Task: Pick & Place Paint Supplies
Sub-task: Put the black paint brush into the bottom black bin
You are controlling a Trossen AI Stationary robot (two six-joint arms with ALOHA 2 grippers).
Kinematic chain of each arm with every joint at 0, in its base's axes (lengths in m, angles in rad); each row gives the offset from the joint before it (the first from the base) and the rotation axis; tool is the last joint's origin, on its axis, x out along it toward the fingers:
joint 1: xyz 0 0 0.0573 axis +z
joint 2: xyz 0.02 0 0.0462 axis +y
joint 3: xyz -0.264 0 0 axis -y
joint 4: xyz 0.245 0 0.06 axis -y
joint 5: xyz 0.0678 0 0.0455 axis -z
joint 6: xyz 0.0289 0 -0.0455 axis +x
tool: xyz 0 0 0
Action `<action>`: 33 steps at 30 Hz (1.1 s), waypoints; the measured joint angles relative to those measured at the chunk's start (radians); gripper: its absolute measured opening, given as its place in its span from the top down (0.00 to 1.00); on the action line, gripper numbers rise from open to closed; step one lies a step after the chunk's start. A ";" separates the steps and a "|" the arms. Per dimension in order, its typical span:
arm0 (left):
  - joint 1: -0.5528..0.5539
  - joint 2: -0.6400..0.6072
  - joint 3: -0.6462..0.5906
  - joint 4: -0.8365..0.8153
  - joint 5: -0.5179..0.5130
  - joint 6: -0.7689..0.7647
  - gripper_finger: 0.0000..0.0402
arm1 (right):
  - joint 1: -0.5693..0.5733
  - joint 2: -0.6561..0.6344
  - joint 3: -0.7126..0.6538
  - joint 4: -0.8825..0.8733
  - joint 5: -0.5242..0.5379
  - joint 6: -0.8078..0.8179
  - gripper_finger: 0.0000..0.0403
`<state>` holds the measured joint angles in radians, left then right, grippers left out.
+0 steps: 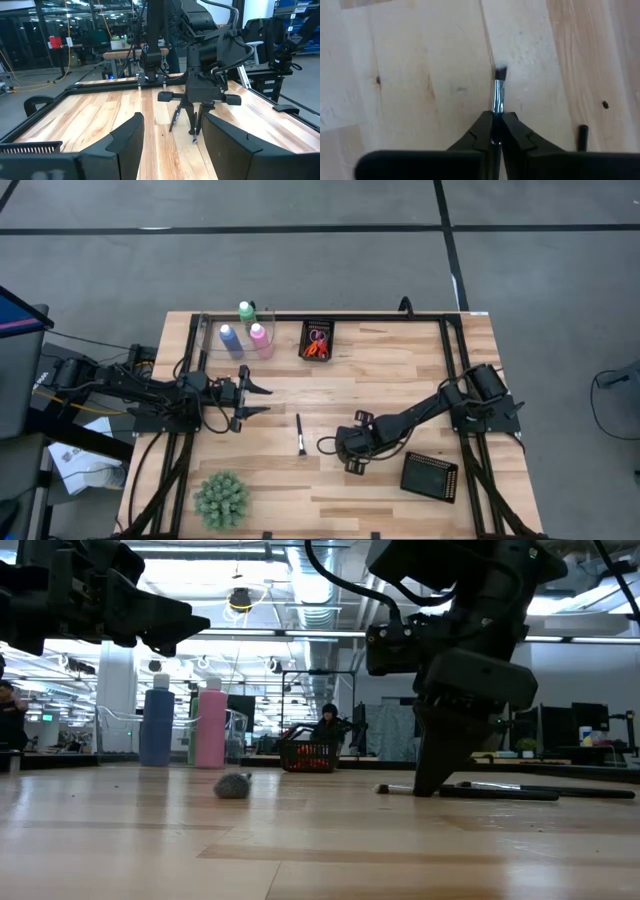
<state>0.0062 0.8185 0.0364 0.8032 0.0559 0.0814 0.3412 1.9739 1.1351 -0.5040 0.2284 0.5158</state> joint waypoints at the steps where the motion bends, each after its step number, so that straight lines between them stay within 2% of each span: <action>1: 0.000 0.000 0.000 0.000 0.000 0.000 0.52 | 0.001 0.000 0.000 0.000 0.000 -0.005 0.97; 8: 0.000 0.000 0.000 0.000 0.000 0.000 0.52 | 0.019 0.000 -0.001 0.008 0.018 -0.012 0.99; 15: 0.000 0.000 0.000 0.000 0.000 -0.001 0.52 | 0.055 0.013 0.048 -0.005 0.122 -0.055 1.00; 20: 0.000 0.000 0.000 -0.001 0.000 -0.003 0.52 | 0.062 0.024 0.101 0.005 0.152 -0.111 0.99; 33: 0.000 0.000 0.000 -0.014 0.000 -0.004 0.52 | 0.054 0.017 0.134 0.210 0.166 -0.298 1.00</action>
<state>0.0063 0.8185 0.0364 0.7887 0.0562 0.0772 0.3956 1.9910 1.2686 -0.2945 0.3947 0.2179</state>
